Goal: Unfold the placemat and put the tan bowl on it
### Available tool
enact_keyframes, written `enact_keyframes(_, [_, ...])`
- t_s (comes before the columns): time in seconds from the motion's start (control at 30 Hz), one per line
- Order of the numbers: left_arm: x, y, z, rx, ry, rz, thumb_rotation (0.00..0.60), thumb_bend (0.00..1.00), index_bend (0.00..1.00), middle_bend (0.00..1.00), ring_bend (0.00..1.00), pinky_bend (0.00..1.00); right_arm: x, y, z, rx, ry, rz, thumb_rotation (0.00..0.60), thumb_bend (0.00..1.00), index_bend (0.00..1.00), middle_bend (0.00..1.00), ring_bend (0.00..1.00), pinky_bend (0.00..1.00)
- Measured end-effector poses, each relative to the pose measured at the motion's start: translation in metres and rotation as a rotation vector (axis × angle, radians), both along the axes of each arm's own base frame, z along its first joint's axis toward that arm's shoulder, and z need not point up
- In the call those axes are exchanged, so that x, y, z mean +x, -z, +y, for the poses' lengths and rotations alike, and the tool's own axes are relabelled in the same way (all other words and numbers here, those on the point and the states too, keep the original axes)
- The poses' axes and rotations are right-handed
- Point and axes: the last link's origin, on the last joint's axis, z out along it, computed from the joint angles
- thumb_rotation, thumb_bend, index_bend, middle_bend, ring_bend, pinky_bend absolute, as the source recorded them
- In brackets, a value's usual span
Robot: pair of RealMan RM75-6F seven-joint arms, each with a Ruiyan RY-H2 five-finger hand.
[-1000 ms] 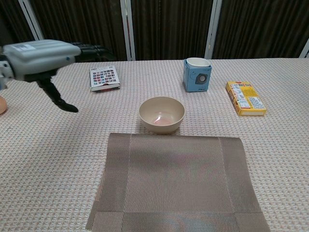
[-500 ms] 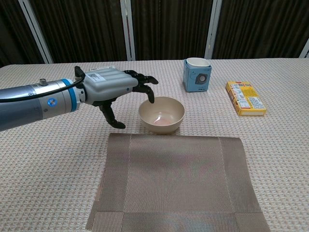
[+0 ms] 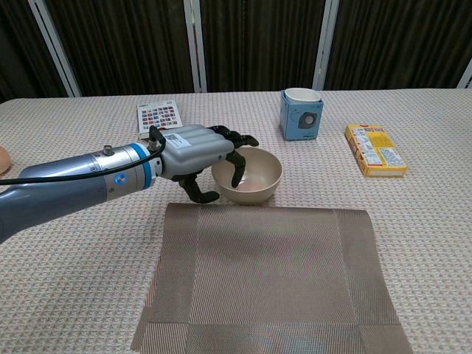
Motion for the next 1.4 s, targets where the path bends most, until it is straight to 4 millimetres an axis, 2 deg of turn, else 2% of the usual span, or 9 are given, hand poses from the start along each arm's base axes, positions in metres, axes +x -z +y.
enact_keyframes(0.13, [0.002, 0.005, 0.0, 0.006, 0.006, -0.002, 0.6, 0.49, 0.7, 0.0, 0.0, 0.0, 0.0, 0.0, 0.0, 0.0, 0.0, -0.003, 0.6, 0.0, 0.0, 0.0, 0.0, 0.0])
enact_keyframes(0.27, [0.003, 0.003, 0.002, 0.027, 0.013, -0.009, 0.6, 0.49, 0.71, 0.0, 0.0, 0.0, -0.001, -0.001, 0.0, 0.002, 0.0, -0.008, 0.6, 0.0, 0.0, 0.0, 0.0, 0.0])
enact_keyframes(0.37, [0.002, -0.003, 0.005, 0.053, 0.015, -0.023, 0.6, 0.49, 0.71, 0.0, 0.0, 0.0, -0.001, -0.001, 0.0, 0.005, -0.001, -0.01, 0.6, 0.0, 0.0, 0.0, 0.0, 0.0])
enact_keyframes(0.57, [-0.009, -0.031, 0.021, 0.139, -0.004, -0.044, 0.6, 0.5, 0.71, 0.0, 0.0, 0.0, 0.002, 0.0, 0.001, 0.01, -0.009, -0.017, 0.6, 0.0, 0.0, 0.0, 0.0, 0.0])
enact_keyframes(0.67, [-0.026, -0.05, 0.03, 0.191, -0.044, -0.041, 0.6, 0.5, 0.71, 0.0, 0.0, 0.0, 0.004, 0.0, 0.002, 0.011, -0.017, -0.022, 0.6, 0.0, 0.0, 0.0, 0.0, 0.0])
enact_keyframes(0.77, [-0.053, -0.072, 0.036, 0.241, -0.112, -0.031, 0.6, 0.5, 0.71, 0.0, 0.0, 0.0, 0.007, 0.0, 0.003, 0.011, -0.029, -0.027, 0.6, 0.0, 0.0, 0.0, 0.0, 0.0])
enact_keyframes(1.03, [-0.153, -0.126, 0.024, 0.342, -0.396, -0.057, 0.6, 0.51, 0.71, 0.0, 0.0, 0.0, 0.014, 0.001, 0.008, 0.026, -0.053, -0.036, 0.6, 0.0, 0.0, 0.0, 0.0, 0.0])
enact_keyframes(1.2, [-0.19, -0.142, 0.015, 0.357, -0.506, -0.107, 0.6, 0.51, 0.71, 0.0, 0.0, 0.0, 0.018, 0.006, 0.009, 0.046, -0.068, -0.035, 0.6, 0.0, 0.0, 0.0, 0.0, 0.0])
enact_keyframes(1.4, [-0.219, -0.148, 0.011, 0.38, -0.56, -0.101, 0.6, 0.51, 0.71, 0.0, 0.0, 0.0, 0.023, 0.008, 0.01, 0.048, -0.081, -0.032, 0.6, 0.0, 0.0, 0.0, 0.0, 0.0])
